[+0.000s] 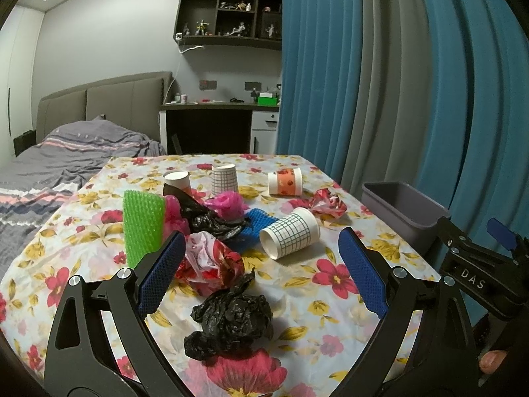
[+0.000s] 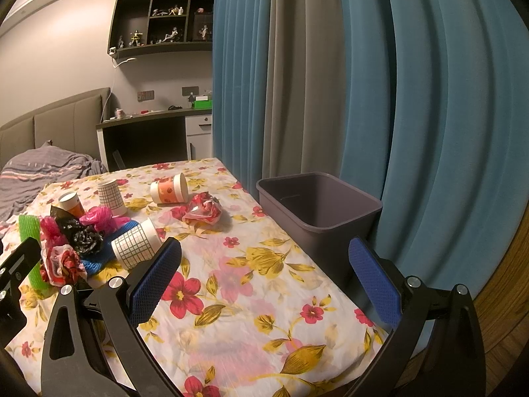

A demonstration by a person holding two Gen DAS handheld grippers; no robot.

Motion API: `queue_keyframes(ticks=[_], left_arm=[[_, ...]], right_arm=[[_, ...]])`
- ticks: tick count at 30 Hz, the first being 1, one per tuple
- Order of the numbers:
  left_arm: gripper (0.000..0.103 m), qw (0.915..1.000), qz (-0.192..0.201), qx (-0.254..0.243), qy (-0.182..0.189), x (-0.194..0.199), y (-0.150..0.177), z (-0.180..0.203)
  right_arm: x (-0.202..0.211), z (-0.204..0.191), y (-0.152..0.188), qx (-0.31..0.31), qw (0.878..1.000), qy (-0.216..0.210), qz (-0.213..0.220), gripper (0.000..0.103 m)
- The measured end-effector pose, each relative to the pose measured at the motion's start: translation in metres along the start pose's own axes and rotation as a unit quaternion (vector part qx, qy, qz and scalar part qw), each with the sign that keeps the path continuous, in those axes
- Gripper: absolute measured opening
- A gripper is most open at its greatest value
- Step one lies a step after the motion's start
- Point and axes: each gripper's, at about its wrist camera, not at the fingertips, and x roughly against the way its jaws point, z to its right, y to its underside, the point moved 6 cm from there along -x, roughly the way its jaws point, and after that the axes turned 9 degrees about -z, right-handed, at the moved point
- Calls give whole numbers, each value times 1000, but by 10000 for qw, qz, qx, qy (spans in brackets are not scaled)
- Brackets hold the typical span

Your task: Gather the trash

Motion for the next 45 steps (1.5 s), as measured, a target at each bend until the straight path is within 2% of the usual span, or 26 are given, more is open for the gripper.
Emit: queue_keyframes(ticks=[30,38,42,45], left_arm=[[92,10000,44,10,-6,1,0,-2],[92,9983,86,355,-465,4,8,-50],[92,9956,138,542,-747,6,10,-79],[92,9934,173,660,-921,7,12,-99]], right_arm=[[-3,-6,-1,-15,10000,-47,6,98],[-5,-22,9,111,9994,-320,56,97],[-8,-43,17,256,9979,-598,-11,94],[-9,-67,26,353,9944,-989,-127,91]])
